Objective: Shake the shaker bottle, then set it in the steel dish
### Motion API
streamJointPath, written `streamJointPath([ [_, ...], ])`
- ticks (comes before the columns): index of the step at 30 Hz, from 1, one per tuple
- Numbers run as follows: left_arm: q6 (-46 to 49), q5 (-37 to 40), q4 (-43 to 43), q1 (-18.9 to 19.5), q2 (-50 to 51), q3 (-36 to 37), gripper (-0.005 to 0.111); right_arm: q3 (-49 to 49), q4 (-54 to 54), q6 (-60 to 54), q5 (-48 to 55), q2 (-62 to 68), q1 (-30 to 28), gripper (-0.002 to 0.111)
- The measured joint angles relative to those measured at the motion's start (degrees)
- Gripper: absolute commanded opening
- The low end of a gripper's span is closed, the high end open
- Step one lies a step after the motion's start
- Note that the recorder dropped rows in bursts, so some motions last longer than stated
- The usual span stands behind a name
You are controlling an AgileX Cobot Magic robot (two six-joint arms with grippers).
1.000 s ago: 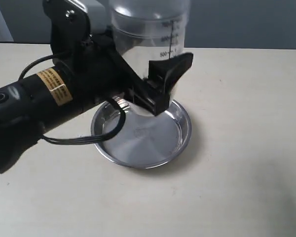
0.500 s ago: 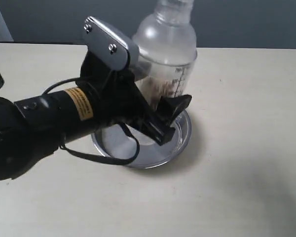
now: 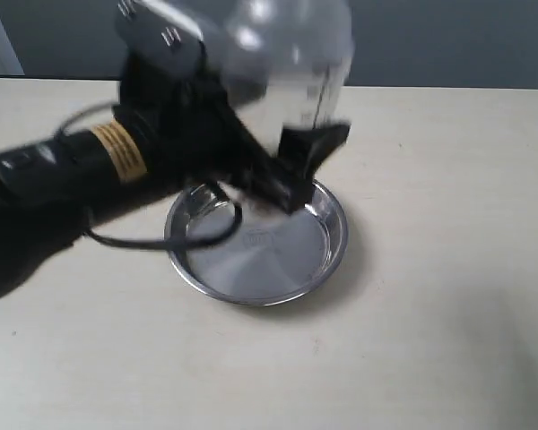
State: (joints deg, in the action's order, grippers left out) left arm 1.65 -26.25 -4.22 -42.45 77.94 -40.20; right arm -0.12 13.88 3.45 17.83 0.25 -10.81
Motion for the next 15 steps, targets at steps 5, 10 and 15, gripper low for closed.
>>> streamJointPath([
  [5, -0.4, -2.2, -4.1, 1.8, 4.0, 1.8, 0.0, 0.0, 0.0, 0.0, 0.0, 0.0, 0.0, -0.001],
  [10, -1.7, 2.8, 2.7, 0.3, 0.5, 0.1, 0.0, 0.0, 0.0, 0.0, 0.0, 0.0, 0.0, -0.001],
  [15, 4.4, -0.4, -3.2, 3.3, 0.7, -0.6, 0.0, 0.0, 0.0, 0.0, 0.0, 0.0, 0.0, -0.001],
])
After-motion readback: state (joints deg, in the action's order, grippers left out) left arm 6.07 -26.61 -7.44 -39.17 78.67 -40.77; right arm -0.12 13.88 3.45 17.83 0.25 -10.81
